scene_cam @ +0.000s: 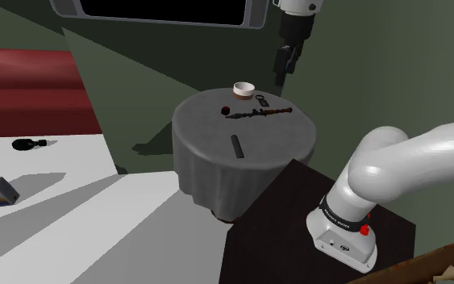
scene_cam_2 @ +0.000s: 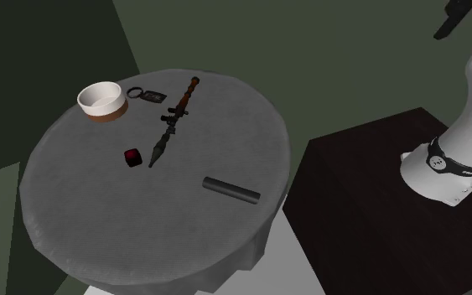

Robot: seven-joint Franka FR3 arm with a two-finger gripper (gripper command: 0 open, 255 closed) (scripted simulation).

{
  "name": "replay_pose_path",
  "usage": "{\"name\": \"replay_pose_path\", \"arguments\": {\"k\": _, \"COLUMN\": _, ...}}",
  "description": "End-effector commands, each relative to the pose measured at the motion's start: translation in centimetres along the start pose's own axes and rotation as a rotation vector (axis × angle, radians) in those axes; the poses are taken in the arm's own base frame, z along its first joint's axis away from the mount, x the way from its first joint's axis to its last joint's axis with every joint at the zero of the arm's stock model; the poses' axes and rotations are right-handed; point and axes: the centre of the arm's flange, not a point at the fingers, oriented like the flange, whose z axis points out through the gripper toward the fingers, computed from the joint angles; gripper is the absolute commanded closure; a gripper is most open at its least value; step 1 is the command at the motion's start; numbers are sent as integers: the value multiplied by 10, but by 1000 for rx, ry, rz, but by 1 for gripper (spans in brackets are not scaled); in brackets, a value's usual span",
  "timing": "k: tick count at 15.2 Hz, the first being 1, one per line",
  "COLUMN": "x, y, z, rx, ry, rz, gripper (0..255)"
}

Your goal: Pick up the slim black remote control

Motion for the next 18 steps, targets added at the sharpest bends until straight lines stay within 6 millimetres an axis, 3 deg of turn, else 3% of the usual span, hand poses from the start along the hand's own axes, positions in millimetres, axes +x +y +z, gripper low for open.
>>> {"name": "replay_pose_path", "arguments": {"k": 1, "x": 0, "y": 0, "z": 0, "rx": 0, "ry": 0, "rz": 0, "gripper": 0}}
{"name": "replay_pose_path", "arguments": {"k": 18, "x": 126, "y": 76, "z": 184, "rx": 90, "ry": -86, "rz": 331, "gripper": 0}}
